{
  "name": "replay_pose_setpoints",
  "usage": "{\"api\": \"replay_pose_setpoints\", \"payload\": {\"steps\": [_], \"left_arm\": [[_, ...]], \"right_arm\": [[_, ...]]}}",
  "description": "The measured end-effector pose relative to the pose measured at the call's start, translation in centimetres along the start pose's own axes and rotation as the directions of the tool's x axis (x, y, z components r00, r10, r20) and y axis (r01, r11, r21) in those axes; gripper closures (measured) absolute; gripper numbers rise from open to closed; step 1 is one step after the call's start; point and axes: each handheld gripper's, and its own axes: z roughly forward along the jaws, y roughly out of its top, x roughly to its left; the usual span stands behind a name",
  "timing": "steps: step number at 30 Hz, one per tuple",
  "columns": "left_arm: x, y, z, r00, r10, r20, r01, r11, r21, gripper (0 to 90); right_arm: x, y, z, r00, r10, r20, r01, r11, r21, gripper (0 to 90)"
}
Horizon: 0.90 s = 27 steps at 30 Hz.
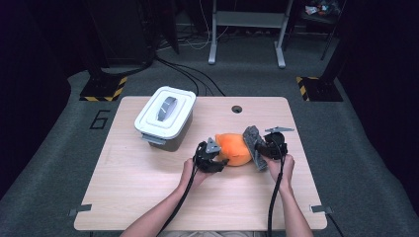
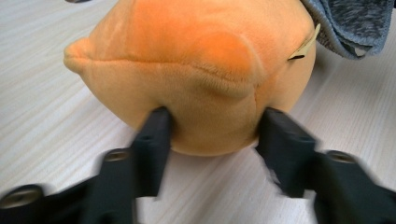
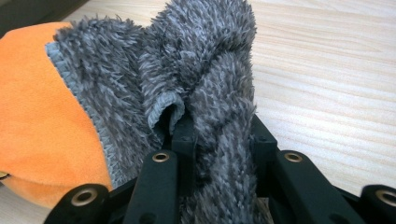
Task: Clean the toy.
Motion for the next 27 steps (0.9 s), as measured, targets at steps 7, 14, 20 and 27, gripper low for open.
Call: {"api": "replay_pose_setpoints", "payload": {"steps": [7,14,20,27], "left_arm": [[0.7,0.5,-0.5,0.9905,-0.119,0.069,0.119,0.9928,0.004,75.3],[1.1,1.0,-0.8,0.9593,-0.240,0.149,0.243,0.9700,-0.002,75.4],[1.1,1.1,-1.2,0.9348,-0.294,0.198,0.300,0.9538,0.000,75.3],[1.5,0.4,-1.0,0.9411,-0.291,0.172,0.295,0.9555,0.001,75.2]], "right_arm": [[0.4,0.1,-1.4,0.9999,0.009,-0.010,-0.009,0.999,-0.052,71.0],[2.8,0.6,-4.0,0.9968,-0.061,-0.052,0.055,0.992,-0.117,71.0],[6.3,1.3,-5.5,0.9839,-0.134,-0.118,0.115,0.982,-0.151,70.9],[7.7,1.0,-3.0,0.9795,-0.181,-0.088,0.172,0.980,-0.103,71.1]]}}
